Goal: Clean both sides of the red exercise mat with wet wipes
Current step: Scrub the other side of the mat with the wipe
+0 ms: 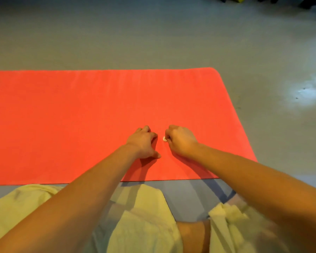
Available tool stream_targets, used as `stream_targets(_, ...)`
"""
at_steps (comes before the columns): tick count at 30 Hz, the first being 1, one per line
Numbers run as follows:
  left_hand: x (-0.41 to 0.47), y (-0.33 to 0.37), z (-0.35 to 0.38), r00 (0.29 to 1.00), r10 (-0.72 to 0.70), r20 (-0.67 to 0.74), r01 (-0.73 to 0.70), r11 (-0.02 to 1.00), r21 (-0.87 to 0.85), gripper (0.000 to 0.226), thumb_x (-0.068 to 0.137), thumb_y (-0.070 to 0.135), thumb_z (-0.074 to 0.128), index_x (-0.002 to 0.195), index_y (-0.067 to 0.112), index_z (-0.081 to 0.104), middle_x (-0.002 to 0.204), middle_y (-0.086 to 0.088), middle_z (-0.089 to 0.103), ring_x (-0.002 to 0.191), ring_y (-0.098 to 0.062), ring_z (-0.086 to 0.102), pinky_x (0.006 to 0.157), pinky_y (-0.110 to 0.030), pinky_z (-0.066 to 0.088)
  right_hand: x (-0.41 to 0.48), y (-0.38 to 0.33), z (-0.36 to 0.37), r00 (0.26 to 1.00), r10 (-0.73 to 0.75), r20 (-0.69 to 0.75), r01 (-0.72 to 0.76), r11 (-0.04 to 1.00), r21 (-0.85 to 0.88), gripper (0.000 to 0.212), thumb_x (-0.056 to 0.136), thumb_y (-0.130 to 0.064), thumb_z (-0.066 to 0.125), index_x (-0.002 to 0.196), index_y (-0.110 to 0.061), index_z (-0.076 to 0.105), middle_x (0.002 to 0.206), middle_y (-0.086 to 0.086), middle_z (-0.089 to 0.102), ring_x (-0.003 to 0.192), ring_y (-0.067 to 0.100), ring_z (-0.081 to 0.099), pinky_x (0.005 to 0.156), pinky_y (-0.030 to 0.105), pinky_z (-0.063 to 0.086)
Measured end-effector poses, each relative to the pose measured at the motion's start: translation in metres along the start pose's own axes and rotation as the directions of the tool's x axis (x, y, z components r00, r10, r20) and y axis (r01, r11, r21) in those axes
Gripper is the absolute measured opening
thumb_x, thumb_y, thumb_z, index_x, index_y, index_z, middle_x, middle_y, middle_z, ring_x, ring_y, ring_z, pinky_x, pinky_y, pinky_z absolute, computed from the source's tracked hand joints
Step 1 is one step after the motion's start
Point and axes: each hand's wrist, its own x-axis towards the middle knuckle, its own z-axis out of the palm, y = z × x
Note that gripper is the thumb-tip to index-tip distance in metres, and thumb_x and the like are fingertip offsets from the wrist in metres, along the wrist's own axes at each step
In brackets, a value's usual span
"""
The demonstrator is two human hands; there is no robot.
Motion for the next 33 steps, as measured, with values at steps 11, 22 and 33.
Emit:
stream_targets(11,-0.012,0.022,0.002,0.993,-0.062,0.105,0.063,0.998,-0.009,0.128,0.067,0.058,0.092,0.166,0.032,0.014,0.172,-0.014,0.007,0.160,-0.030,0.009,0.128,-0.041,0.023,-0.037,-0.020,-0.001,0.998,-0.034,0.061,0.035,0.999,-0.004,0.010,0.088,-0.018,0.059,0.089,-0.021,0.069,0.098,0.003,0.063,0.090,0.032,0.064,0.062,0.034,0.038)
stream_targets(22,-0.008,0.030,-0.010,0.991,-0.095,0.092,0.086,0.992,0.094,0.125,0.058,0.067,0.092,0.161,0.041,0.026,0.158,-0.009,0.029,0.147,-0.034,0.031,0.114,-0.046,0.043,-0.107,-0.009,0.008,0.955,-0.276,0.106,0.267,0.959,0.090,0.014,0.087,-0.017,0.055,0.091,-0.020,0.068,0.091,-0.001,0.060,0.081,0.024,0.060,0.060,0.034,0.045)
stream_targets(33,0.008,0.035,-0.008,0.993,-0.107,0.054,0.103,0.992,0.079,0.099,0.067,0.062,0.090,0.151,0.035,0.044,0.143,-0.013,0.040,0.135,-0.038,0.039,0.111,-0.044,0.043,-0.089,-0.007,0.013,0.986,-0.162,0.026,0.159,0.981,0.111,0.014,0.093,-0.020,0.057,0.094,-0.018,0.070,0.096,0.001,0.060,0.085,0.028,0.062,0.061,0.033,0.040)
